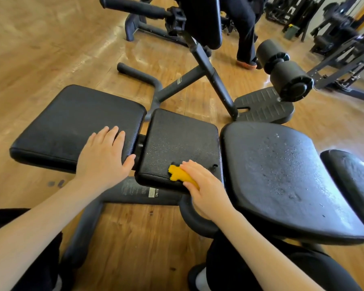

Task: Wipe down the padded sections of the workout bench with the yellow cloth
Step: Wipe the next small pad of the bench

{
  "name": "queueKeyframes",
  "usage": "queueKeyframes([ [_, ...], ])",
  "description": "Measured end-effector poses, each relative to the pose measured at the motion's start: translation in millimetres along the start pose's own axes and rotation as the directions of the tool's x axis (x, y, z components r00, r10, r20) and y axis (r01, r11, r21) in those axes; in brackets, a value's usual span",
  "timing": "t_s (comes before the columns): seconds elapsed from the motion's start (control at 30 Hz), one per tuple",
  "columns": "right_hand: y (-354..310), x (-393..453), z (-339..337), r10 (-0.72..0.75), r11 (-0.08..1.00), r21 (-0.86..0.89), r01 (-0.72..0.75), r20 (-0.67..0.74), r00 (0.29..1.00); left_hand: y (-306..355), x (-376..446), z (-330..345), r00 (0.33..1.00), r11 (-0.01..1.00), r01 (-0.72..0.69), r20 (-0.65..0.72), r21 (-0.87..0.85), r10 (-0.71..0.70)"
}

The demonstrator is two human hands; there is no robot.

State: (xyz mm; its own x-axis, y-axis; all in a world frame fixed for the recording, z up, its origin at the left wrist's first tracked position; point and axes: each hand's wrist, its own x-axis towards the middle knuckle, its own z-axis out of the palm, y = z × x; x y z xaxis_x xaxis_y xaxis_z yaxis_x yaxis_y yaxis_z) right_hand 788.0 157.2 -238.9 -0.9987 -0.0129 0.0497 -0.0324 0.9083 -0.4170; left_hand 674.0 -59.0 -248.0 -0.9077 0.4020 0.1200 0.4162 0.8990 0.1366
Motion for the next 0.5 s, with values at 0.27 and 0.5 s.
queueKeyframes([
  [0.27,-43.1,44.4,14.4,-0.342,0.929,-0.072,0.362,0.2,0.918,-2.9,-1.6,-4.4,0.995,0.999,-0.039,0.091,0.017,0.037],
  [0.5,-23.8,118.1,-5.2,-0.236,0.972,0.042,0.233,0.217,0.947,-15.3,-0.8,-8.0,0.977,0.992,-0.119,0.181,0.046,0.109],
])
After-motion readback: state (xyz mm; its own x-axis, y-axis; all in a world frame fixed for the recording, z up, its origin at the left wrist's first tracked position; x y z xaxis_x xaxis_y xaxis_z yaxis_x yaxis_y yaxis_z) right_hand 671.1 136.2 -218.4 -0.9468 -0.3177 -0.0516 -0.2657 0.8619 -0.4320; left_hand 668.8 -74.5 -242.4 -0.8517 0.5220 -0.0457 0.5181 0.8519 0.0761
